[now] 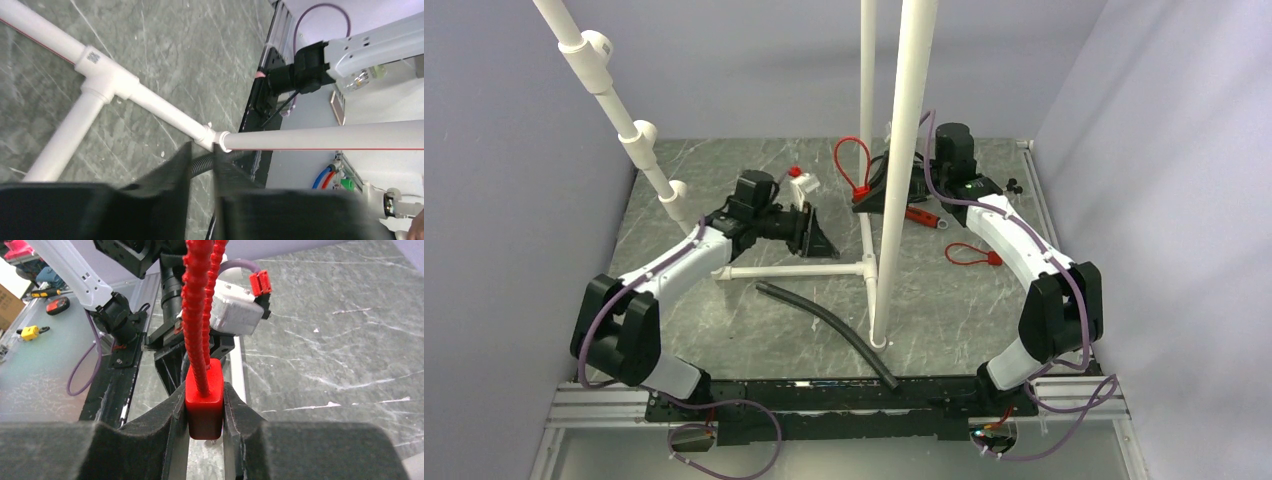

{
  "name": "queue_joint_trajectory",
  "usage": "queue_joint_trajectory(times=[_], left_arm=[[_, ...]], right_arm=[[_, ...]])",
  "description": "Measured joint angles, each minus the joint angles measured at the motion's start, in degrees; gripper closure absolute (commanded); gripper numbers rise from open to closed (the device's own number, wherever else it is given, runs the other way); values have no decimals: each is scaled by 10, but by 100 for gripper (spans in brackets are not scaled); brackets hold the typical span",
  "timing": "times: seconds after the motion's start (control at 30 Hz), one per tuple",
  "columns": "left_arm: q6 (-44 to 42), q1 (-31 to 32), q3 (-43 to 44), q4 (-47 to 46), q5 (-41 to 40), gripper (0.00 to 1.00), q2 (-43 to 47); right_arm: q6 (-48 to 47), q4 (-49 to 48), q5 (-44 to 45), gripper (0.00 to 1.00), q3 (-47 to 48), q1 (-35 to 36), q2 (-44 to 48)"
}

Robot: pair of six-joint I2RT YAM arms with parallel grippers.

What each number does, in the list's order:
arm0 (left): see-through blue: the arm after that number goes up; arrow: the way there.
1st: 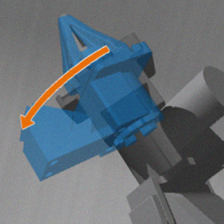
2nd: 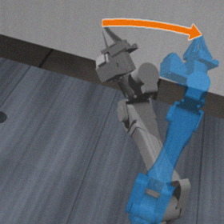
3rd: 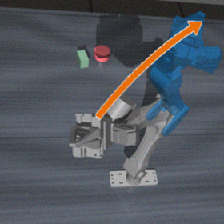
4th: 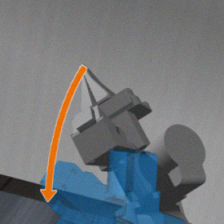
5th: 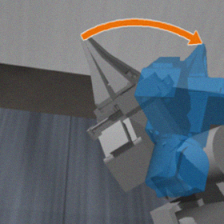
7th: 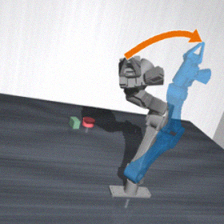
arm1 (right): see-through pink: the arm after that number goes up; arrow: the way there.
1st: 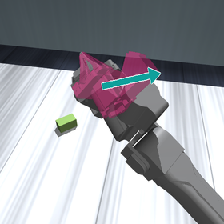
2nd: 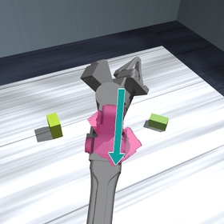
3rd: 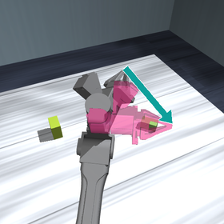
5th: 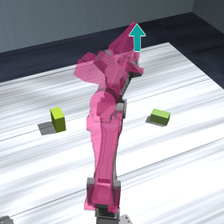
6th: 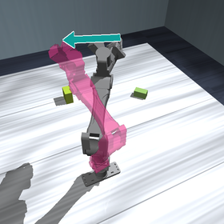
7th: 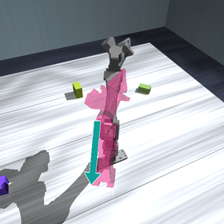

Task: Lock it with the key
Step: Lock the lock.

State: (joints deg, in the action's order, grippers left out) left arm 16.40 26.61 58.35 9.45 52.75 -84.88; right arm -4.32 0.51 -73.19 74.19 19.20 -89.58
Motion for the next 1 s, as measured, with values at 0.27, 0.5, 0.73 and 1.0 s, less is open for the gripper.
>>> queue_joint_trajectory(times=[0.27, 0.5, 0.73, 1.0], left_arm=[[-3, -64, 32, -37, 33, 9, 64], [99, -61, 59, -174, 59, 1, 58], [220, -41, 60, -303, 60, 14, 3], [263, -12, 76, -363, 59, 50, -9]], right_arm=[[-75, 109, -23, 100, 1, -2, 0], [-57, 110, -40, 100, -4, 9, 1], [-13, 78, -50, 100, -12, 28, 2], [74, 6, -53, 100, -44, 37, 3]])
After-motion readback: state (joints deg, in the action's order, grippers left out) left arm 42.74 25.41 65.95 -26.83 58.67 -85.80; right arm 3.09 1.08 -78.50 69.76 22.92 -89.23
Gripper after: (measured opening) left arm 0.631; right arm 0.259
